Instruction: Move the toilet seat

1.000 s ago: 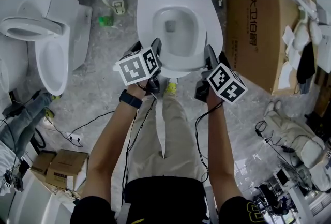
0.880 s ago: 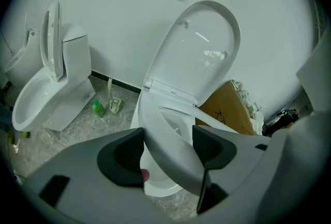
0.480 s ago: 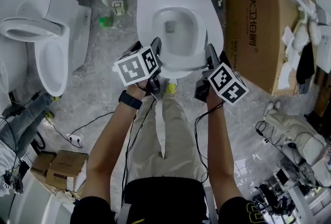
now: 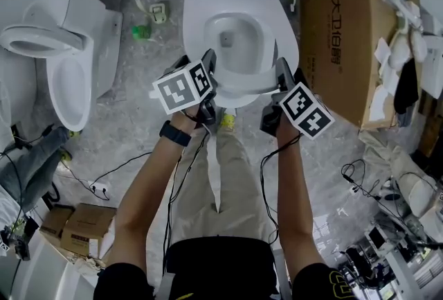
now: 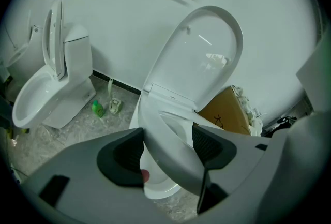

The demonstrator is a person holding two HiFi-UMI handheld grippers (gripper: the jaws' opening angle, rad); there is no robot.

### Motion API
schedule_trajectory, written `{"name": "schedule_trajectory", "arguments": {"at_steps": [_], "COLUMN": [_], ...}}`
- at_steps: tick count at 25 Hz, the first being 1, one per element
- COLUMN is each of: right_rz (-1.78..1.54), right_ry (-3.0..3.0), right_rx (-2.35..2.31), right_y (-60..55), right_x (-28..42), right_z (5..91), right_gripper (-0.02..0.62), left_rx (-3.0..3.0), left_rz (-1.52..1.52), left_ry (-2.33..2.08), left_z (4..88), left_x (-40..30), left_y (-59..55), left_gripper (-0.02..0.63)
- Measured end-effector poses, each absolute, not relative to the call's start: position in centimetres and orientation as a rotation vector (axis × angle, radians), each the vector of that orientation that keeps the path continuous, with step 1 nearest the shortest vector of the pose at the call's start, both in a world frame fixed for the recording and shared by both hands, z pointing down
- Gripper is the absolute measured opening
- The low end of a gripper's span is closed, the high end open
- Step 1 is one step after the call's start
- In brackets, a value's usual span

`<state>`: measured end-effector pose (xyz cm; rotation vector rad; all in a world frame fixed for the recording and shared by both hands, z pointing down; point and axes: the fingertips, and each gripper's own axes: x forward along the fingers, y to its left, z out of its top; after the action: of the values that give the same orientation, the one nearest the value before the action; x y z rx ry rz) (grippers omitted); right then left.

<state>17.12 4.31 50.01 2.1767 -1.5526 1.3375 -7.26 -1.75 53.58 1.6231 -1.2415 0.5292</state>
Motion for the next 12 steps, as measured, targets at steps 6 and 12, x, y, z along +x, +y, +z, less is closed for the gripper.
{"name": "schedule_trajectory", "arguments": {"at_steps": [6, 12], "right_rz": [1.336, 1.342], "right_ry": [-1.548, -1.539], "right_rx": [2.180, 2.210], "right_y": [3.9, 3.0], "right_x": [17.2, 17.4], "right_z": [49.8, 49.0], "right_gripper": [0.301, 0.301], "left_rx": [1.616, 1.598], "left_rz": [0.528, 0.514], "left_ry": [-1.246, -1.250], "left_z": [53.4, 52.8], "left_x": [-7.2, -7.2], "left_y": [-2.1, -2.9], "left_gripper": [0.308, 0.308]}}
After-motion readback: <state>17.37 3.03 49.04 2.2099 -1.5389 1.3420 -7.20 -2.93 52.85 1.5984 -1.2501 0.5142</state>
